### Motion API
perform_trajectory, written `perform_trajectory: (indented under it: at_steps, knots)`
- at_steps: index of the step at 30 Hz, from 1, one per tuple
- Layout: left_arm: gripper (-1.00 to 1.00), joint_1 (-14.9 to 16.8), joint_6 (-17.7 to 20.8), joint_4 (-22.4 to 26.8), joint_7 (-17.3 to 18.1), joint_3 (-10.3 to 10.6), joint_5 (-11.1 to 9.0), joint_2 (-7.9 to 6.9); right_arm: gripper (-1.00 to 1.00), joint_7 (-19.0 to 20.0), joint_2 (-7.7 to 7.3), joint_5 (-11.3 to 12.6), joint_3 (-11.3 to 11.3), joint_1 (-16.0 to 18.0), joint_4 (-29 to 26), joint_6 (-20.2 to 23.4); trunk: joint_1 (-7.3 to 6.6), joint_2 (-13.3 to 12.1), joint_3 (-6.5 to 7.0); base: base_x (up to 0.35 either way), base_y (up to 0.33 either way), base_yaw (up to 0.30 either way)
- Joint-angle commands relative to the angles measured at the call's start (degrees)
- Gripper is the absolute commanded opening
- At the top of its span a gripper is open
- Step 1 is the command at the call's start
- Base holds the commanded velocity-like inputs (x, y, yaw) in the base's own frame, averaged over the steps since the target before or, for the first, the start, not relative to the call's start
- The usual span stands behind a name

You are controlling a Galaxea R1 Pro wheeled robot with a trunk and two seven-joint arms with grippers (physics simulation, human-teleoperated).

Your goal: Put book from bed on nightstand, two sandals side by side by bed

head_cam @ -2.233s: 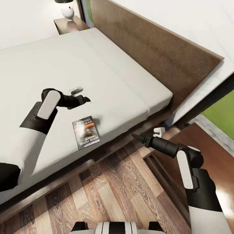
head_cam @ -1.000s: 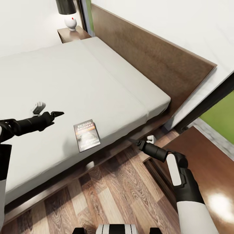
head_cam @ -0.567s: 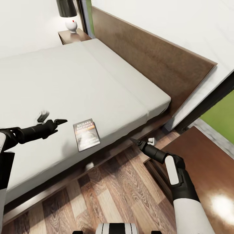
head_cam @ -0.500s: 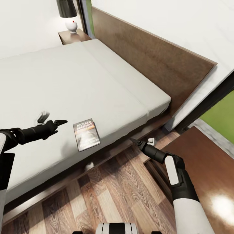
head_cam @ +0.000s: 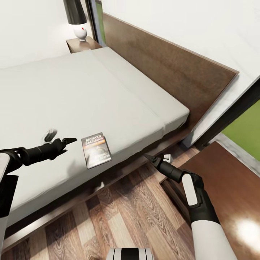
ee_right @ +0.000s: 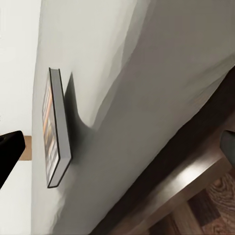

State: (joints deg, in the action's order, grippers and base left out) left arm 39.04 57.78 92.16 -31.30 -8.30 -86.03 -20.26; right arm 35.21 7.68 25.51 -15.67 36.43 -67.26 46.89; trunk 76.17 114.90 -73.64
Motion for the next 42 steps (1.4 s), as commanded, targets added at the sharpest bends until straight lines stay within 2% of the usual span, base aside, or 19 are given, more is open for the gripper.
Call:
perform_trajectory:
  at_steps: [1,6,12,14,15,23,24,25,26,27,31,33,42]
  knots:
    - [1.00,-0.4,0.2,0.0,1.5,-0.1,-0.6,-0.01,1.00,0.3,0.24,0.2,-0.1,0.0,0.2,0.3,0.00,0.0,0.06,0.000,0.000,0.000]
    - [1.00,-0.6,0.2,0.0,5.0,-0.2,-0.6,-0.28,1.00,0.6,0.53,0.4,0.1,0.0,0.4,0.3,0.00,0.0,0.52,0.000,0.000,0.008]
    - [1.00,-0.2,0.2,0.0,5.9,-0.3,-0.7,-0.49,1.00,0.6,0.66,0.5,0.1,-0.1,0.4,0.4,0.00,0.0,1.07,0.000,0.000,0.039]
    - [1.00,0.0,0.4,0.0,6.5,-0.9,-0.9,-1.04,1.00,0.7,0.99,0.7,0.3,-0.1,0.5,0.4,0.00,0.0,1.26,0.000,0.000,0.064]
    - [1.00,0.0,0.5,0.0,6.7,-2.0,-1.2,-1.49,1.00,0.7,1.24,0.8,0.6,-0.1,0.5,0.4,0.00,0.0,1.35,0.000,0.000,0.072]
    - [1.00,0.1,1.8,0.0,6.9,-5.1,-2.5,-2.91,1.00,0.6,1.59,1.4,2.1,-0.1,0.5,0.8,0.00,0.0,2.08,0.000,0.000,0.077]
    - [1.00,0.1,1.9,0.0,6.9,-5.4,-2.9,-3.13,1.00,0.6,1.62,1.6,2.3,-0.1,0.5,0.8,0.00,0.0,2.17,0.000,0.000,0.081]
    - [1.00,0.3,2.0,0.0,6.8,-6.1,-5.1,-3.67,1.00,0.5,1.64,2.2,2.5,-0.1,0.5,0.9,0.00,0.0,2.27,0.000,0.000,0.082]
    - [1.00,0.3,2.0,0.0,6.7,-6.2,-6.0,-3.83,1.00,0.5,1.64,2.4,2.5,-0.1,0.5,0.9,0.00,0.0,2.36,0.000,0.000,0.082]
    - [1.00,0.3,2.0,0.0,6.7,-6.2,-6.0,-3.83,1.00,0.5,1.64,2.4,2.5,-0.1,0.5,0.9,0.00,0.0,2.45,0.000,0.000,0.082]
    - [1.00,0.3,2.1,0.0,6.5,-6.5,-8.8,-4.66,1.00,0.5,1.64,3.4,2.6,-0.2,0.5,1.0,0.00,0.0,2.74,0.000,0.000,0.060]
    - [1.00,0.3,2.1,0.0,6.4,-6.6,-9.5,-4.96,1.00,0.5,1.62,4.0,2.6,-0.3,0.5,1.0,0.00,0.0,2.82,0.000,0.000,0.031]
    - [1.00,0.3,2.2,0.0,6.4,-6.7,-10.6,-5.35,1.00,0.3,1.56,5.4,2.7,-0.4,0.5,1.3,0.00,0.0,3.20,0.000,0.000,0.075]
